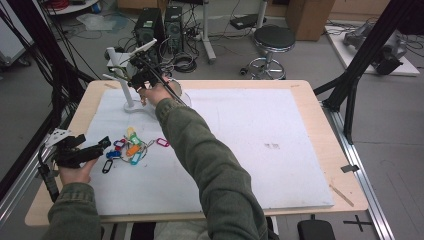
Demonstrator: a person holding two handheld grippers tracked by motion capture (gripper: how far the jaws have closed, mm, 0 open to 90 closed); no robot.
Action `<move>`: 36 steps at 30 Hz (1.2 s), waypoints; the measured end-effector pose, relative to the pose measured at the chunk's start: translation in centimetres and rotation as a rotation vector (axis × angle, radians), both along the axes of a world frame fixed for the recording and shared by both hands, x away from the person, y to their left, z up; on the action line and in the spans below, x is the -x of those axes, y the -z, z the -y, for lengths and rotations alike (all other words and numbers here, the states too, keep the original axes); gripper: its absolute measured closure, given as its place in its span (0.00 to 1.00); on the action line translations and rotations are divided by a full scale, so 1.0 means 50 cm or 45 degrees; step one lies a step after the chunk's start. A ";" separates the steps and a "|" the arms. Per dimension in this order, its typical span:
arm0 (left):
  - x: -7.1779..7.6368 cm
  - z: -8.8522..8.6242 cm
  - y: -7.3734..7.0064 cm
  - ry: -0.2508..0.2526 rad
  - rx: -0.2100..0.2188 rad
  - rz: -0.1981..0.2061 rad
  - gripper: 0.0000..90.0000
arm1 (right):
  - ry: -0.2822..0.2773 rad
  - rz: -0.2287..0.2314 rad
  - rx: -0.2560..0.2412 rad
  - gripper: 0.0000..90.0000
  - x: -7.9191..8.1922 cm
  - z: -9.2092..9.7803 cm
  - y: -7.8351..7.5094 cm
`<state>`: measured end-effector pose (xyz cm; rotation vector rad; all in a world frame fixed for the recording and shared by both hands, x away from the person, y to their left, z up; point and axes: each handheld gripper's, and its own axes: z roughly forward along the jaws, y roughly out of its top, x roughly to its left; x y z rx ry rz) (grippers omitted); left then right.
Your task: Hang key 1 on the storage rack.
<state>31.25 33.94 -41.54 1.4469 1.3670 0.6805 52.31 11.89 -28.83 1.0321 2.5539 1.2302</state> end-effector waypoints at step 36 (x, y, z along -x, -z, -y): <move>-0.002 0.005 0.000 0.005 -0.008 -0.001 0.02 | 0.137 0.009 0.086 0.01 0.029 0.128 -0.017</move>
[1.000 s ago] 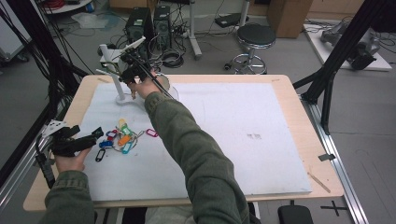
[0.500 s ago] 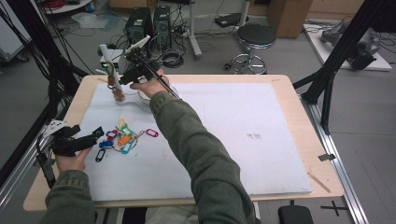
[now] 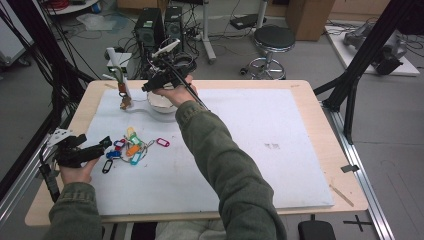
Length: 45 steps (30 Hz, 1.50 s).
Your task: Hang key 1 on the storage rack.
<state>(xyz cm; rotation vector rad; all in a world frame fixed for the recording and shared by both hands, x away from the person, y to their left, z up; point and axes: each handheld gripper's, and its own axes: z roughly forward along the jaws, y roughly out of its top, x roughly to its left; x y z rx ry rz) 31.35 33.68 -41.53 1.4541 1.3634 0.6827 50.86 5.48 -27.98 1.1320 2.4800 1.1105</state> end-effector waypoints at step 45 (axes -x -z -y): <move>-0.006 0.001 0.002 -0.006 0.033 0.003 0.02 | 0.053 0.014 0.035 0.01 0.076 0.205 0.046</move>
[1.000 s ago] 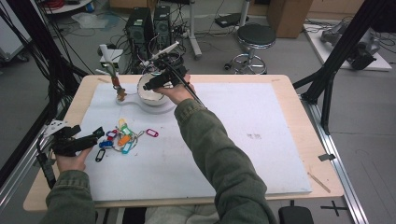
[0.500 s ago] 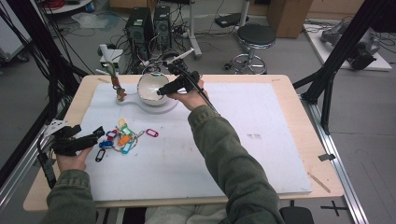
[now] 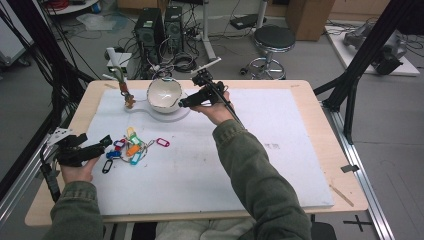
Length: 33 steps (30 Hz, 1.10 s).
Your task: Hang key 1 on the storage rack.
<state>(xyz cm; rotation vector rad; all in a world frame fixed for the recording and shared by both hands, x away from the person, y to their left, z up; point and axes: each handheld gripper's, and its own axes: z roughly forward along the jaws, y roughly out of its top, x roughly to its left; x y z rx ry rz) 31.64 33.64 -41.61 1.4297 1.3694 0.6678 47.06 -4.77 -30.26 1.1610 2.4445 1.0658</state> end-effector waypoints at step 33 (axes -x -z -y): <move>-0.001 -0.001 0.000 -0.001 -0.008 -0.005 0.02 | 0.131 -0.042 -0.067 0.01 0.047 0.161 0.050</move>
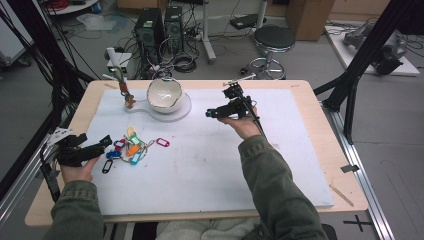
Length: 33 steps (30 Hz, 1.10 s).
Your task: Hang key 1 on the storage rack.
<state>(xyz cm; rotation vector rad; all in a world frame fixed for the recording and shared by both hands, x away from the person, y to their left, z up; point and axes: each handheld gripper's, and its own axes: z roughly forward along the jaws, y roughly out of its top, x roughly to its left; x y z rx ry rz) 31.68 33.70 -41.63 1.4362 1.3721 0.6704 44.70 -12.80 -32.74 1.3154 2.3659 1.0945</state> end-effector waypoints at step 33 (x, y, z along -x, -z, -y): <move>0.000 0.004 0.000 0.005 -0.005 -0.010 0.02 | 0.239 0.052 0.004 0.01 0.089 0.172 0.043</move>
